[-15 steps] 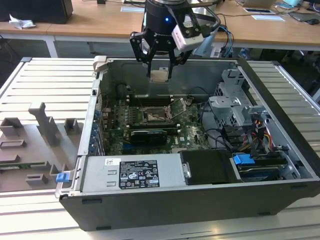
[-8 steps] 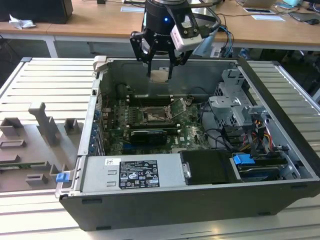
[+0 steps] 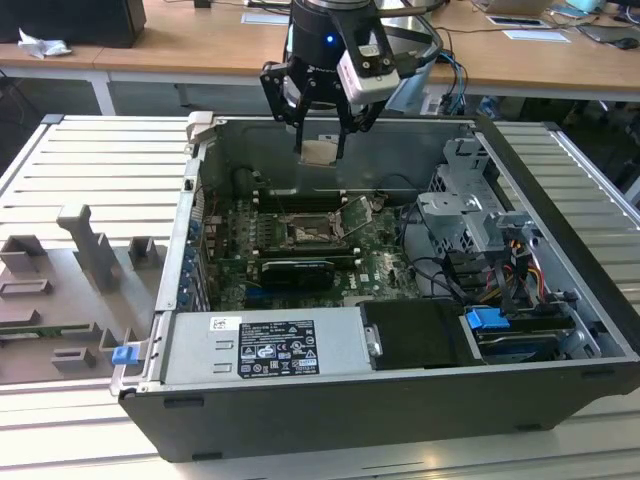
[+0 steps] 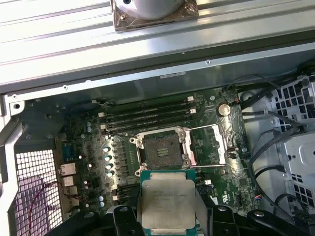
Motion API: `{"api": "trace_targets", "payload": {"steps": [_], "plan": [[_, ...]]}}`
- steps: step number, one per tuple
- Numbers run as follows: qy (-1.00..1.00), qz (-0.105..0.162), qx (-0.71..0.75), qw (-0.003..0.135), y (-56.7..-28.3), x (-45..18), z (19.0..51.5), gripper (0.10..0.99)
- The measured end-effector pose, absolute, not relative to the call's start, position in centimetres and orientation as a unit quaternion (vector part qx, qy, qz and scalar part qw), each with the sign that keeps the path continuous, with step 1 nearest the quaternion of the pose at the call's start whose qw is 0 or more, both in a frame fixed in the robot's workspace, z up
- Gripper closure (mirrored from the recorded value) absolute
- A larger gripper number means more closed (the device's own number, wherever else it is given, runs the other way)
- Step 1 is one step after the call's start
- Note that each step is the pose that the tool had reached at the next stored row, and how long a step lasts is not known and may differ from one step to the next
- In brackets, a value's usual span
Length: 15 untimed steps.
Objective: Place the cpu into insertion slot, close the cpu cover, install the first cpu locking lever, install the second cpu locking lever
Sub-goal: 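Place the cpu into insertion slot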
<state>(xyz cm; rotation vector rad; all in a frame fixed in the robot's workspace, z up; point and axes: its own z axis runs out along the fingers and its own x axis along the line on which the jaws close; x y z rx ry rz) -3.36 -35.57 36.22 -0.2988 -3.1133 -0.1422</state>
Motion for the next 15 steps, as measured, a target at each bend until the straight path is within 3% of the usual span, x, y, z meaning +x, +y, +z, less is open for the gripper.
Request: {"api": "trace_targets", "payload": {"steps": [15], "plan": [[-0.989, -0.046, -0.14, 0.003, -35.57, -3.36, 36.17, 0.557]]}}
